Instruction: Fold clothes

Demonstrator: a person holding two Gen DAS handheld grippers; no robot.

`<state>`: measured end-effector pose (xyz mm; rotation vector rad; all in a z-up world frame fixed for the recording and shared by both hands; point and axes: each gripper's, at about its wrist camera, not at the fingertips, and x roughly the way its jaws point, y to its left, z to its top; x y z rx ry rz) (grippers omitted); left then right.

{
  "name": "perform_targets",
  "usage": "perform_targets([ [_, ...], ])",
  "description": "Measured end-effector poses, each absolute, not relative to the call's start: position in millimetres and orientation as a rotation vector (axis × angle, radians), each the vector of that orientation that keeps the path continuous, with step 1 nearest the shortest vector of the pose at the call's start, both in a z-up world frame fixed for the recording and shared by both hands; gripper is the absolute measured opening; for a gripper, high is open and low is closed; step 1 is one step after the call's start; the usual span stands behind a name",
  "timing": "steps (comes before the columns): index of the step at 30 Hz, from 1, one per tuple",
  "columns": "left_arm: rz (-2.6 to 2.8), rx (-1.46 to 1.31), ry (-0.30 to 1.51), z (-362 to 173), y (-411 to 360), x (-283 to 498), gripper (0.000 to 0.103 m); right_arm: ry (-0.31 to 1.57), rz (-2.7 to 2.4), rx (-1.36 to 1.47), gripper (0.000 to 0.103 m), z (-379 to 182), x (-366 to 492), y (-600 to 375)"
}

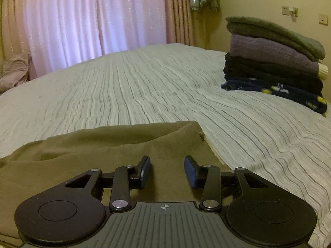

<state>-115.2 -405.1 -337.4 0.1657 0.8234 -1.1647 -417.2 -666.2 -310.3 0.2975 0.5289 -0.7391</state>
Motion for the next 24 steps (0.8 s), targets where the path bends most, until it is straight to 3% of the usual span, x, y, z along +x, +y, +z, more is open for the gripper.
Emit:
perform_targets([
  [7,-1.020,0.031,0.695,-311,-379,-105,0.002,0.528,-0.745,0.270,0.042,-304,-422,-667],
  [11,-1.122,-0.043,0.754,-302,-370,-105,0.002,0.453,-0.730,0.279,0.042,-289,-423,-671],
  [16,-1.114,0.142,0.781,-331,-390,-113,0.003,0.502,-0.745,0.276,0.042,-299,-408,-690],
  [20,-1.104,0.044,0.828,-346,-393,-98,0.003,0.542,-0.758,0.349,0.042,-321,-408,-714],
  [24,-0.996,0.111,0.707,-326,-383,-110,0.003,0.467,-0.786,0.418,0.042,-308,-428,-716],
])
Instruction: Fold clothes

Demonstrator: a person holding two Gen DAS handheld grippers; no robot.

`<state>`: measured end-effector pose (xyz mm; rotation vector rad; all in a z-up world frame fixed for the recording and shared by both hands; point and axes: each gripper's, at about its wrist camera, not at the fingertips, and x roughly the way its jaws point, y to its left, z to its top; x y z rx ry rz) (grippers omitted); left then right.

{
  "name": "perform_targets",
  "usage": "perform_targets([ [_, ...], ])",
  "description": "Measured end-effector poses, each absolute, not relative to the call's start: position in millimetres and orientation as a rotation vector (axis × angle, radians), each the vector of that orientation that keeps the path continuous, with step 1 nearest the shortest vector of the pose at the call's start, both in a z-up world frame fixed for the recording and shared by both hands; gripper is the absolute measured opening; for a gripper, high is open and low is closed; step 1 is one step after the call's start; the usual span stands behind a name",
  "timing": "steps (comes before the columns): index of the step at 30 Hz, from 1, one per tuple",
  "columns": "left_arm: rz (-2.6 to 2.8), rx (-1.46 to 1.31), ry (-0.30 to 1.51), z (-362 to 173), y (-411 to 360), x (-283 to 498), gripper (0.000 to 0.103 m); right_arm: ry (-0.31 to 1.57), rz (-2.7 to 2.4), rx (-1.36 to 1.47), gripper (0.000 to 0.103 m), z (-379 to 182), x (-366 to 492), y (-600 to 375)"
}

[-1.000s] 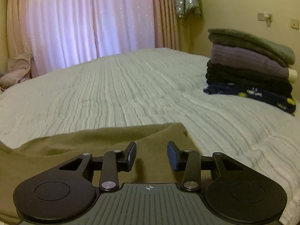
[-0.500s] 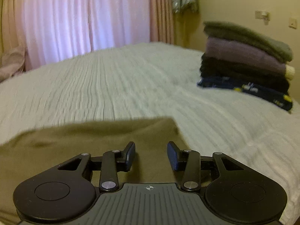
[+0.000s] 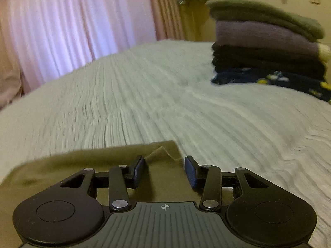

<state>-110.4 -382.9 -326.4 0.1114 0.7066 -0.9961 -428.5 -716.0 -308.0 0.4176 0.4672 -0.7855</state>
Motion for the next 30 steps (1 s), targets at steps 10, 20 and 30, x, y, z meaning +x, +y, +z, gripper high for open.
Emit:
perform_targets([
  [10,-1.161,0.122,0.739,-303,-319,-184,0.007,0.420,-0.694,0.337,0.042,-288,-476,-634],
  [20,-1.036,0.048,0.807,-295,-311,-191,0.006,0.377,-0.811,0.406,0.042,-274,-500,-636],
  [30,-1.040,0.067,0.843,-310,-325,-185,0.005,0.445,-0.893,0.496,0.042,-294,-498,-657],
])
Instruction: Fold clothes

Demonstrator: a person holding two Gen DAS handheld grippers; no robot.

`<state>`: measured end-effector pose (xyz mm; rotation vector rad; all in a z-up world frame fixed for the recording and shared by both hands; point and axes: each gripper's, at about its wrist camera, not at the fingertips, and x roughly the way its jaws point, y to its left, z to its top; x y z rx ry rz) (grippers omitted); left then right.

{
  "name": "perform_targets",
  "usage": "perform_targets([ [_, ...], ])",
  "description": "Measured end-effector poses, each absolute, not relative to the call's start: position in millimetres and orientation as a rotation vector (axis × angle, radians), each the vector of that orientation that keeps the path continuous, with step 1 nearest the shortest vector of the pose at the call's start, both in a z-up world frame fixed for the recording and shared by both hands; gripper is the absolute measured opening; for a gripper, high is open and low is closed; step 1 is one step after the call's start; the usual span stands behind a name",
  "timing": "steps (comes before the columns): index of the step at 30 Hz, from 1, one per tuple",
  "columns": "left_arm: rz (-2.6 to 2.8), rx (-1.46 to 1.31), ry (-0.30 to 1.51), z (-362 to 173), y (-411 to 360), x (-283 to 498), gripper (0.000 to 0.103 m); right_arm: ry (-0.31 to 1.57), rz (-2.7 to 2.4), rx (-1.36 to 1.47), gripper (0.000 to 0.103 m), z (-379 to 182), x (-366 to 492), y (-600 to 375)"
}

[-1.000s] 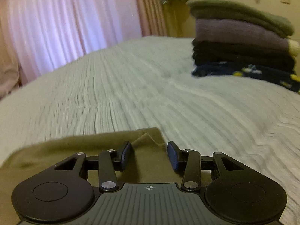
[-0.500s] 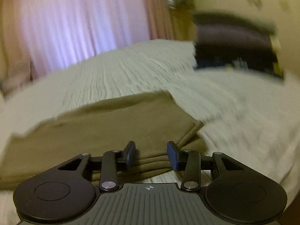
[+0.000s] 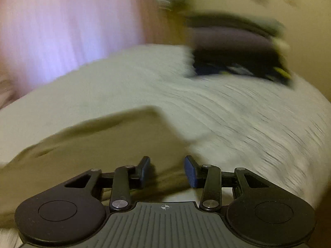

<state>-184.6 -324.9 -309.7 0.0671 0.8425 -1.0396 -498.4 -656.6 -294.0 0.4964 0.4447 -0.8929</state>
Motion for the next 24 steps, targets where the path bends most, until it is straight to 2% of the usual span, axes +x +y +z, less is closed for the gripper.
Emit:
perform_targets([
  [3,-1.020,0.081,0.791,-299,-332,-167,0.005,0.369,-0.859,0.495,0.042,-279,-500,-665],
  [6,-1.056,0.107,0.760,-293,-365,-153,0.005,0.385,-0.766,0.389,0.042,-272,-472,-667],
  [12,-1.155,0.240,0.747,-314,-441,-143,0.006,0.544,-0.614,0.212,0.042,-291,-383,-680],
  [14,-1.121,0.299,0.737,-331,-455,-139,0.011,0.608,-0.607,0.166,0.042,-305,-365,-687],
  [15,-1.100,0.295,0.739,-338,-455,-132,0.004,0.621,-0.603,0.181,0.041,-311,-361,-695],
  [18,-1.053,0.163,0.782,-343,-439,-112,0.003,0.554,-0.614,0.334,0.025,-311,-376,-714],
  [24,-1.019,0.076,0.751,-309,-395,-130,0.006,0.417,-0.698,0.367,0.025,-273,-435,-689],
])
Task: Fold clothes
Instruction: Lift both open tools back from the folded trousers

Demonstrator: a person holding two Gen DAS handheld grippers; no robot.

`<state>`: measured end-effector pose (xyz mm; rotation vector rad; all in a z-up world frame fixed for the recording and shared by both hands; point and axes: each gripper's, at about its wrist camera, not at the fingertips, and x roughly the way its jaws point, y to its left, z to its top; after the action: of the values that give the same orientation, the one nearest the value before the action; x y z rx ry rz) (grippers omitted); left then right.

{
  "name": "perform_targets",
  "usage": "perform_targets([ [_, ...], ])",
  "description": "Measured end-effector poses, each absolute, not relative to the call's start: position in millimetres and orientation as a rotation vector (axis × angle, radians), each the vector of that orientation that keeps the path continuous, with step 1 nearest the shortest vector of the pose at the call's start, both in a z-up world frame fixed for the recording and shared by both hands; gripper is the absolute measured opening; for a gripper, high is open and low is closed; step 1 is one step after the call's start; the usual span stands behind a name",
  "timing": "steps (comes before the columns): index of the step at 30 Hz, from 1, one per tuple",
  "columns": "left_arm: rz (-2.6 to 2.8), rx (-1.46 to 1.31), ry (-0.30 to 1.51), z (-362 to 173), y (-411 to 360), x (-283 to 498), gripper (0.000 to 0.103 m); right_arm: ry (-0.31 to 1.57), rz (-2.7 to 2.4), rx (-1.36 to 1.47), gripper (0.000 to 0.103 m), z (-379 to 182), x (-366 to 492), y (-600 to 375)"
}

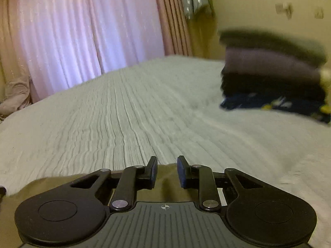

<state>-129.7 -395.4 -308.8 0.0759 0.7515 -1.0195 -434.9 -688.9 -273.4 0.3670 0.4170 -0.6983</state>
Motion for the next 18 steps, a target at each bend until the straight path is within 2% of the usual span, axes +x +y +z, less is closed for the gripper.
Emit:
perform_targets([
  [3,-1.080,0.054,0.760,-298,-367,-162,0.006,0.431,-0.672,0.351,0.025,-275,-462,-664],
  [7,-1.024,0.122,0.847,-313,-336,-203,0.005,0.595,-0.725,0.330,0.025,-306,-461,-646],
  [12,-0.940,0.121,0.897,-305,-309,-225,0.006,0.578,-0.768,0.395,0.025,-288,-479,-612],
  [15,-0.897,0.150,0.897,-292,-300,-238,0.024,0.564,-0.735,0.472,0.027,-279,-489,-586],
  [17,-0.886,0.158,0.899,-286,-292,-245,0.024,0.565,-0.715,0.505,0.049,-278,-496,-567],
  [18,-0.881,0.162,0.900,-283,-289,-248,0.024,0.558,-0.715,0.512,0.073,-277,-500,-556],
])
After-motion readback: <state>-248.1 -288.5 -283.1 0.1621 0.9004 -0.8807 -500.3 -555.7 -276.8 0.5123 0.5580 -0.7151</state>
